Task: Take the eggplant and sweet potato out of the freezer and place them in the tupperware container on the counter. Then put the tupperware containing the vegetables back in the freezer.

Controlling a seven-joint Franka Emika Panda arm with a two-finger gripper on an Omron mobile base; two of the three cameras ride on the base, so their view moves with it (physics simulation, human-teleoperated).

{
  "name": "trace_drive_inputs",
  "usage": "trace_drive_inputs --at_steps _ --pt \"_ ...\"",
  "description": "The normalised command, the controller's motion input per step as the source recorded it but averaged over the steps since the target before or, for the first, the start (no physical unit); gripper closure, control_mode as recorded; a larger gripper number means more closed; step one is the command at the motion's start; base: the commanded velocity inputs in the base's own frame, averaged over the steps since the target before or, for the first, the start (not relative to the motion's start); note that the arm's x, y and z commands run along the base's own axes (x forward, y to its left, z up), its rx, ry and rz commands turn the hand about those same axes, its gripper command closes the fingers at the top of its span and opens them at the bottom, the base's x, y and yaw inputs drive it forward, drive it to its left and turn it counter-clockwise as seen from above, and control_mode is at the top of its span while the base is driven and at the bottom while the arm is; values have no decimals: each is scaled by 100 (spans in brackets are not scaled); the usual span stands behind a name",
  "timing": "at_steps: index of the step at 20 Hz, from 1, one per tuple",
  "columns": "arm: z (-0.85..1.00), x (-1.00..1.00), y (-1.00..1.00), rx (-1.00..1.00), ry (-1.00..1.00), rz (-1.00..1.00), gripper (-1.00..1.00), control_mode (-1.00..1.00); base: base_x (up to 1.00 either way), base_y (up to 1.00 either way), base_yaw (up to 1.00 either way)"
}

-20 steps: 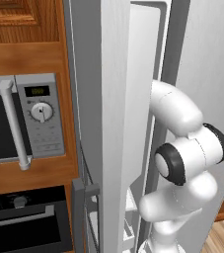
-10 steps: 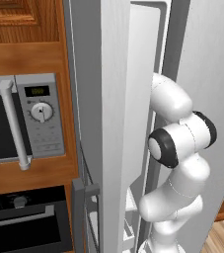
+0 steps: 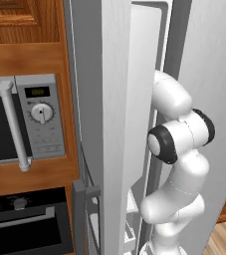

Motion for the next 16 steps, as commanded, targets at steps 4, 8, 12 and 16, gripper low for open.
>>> trace_drive_inputs --at_steps 4,8,12,16 --pt "-24 -57 0 3 0 -10 100 -100 0 0 0" --pt "0 -69 0 7 -5 -11 100 -100 0 0 0" --pt "0 -48 -3 6 -3 -12 100 -100 0 0 0" --pt "1 -54 -23 4 -6 -8 100 -100 0 0 0"
